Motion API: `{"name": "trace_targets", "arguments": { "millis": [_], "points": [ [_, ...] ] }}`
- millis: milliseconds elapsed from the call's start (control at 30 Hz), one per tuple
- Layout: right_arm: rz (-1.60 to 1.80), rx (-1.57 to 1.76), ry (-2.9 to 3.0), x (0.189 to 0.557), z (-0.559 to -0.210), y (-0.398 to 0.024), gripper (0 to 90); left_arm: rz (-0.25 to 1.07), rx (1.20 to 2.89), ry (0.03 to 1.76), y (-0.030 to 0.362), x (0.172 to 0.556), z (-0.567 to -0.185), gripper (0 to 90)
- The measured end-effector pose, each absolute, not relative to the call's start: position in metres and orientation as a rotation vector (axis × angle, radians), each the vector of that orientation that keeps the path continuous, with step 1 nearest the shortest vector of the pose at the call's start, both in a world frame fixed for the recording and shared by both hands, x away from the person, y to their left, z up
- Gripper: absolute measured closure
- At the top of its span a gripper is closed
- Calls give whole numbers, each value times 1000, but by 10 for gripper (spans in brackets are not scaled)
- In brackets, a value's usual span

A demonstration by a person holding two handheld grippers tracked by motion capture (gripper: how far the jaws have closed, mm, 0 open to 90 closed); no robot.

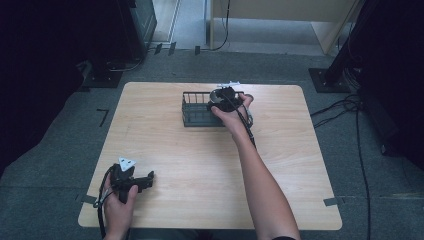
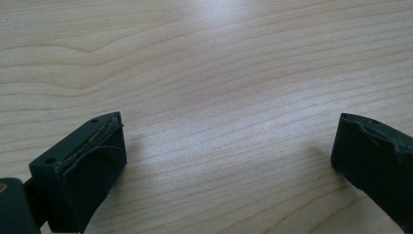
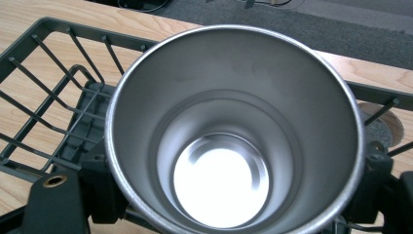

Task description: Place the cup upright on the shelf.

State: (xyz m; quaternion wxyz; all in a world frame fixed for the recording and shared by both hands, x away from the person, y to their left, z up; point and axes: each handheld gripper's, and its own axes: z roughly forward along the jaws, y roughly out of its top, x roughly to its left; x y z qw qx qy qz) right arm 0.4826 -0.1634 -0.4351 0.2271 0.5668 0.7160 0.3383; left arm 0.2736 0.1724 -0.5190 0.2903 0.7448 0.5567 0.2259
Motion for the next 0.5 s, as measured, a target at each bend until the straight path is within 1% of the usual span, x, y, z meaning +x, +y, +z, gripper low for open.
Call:
{"name": "trace_targets", "arguments": {
  "millis": [167,267,300,400,500],
  "points": [
    [935,1564,1975,483,-435,-164,180,602,1987,1484,172,274,-519,0],
    [935,1573,1976,482,-434,-164,165,602,1987,1484,172,274,-519,0],
    [964,1596,1977,482,-432,-165,126,602,1987,1485,172,274,-519,0],
    [968,1591,1982,482,-431,-165,115,602,1987,1484,172,274,-519,0],
    [981,1567,2010,480,-427,-166,30,601,1987,1485,172,274,-519,0]
  ]
}}
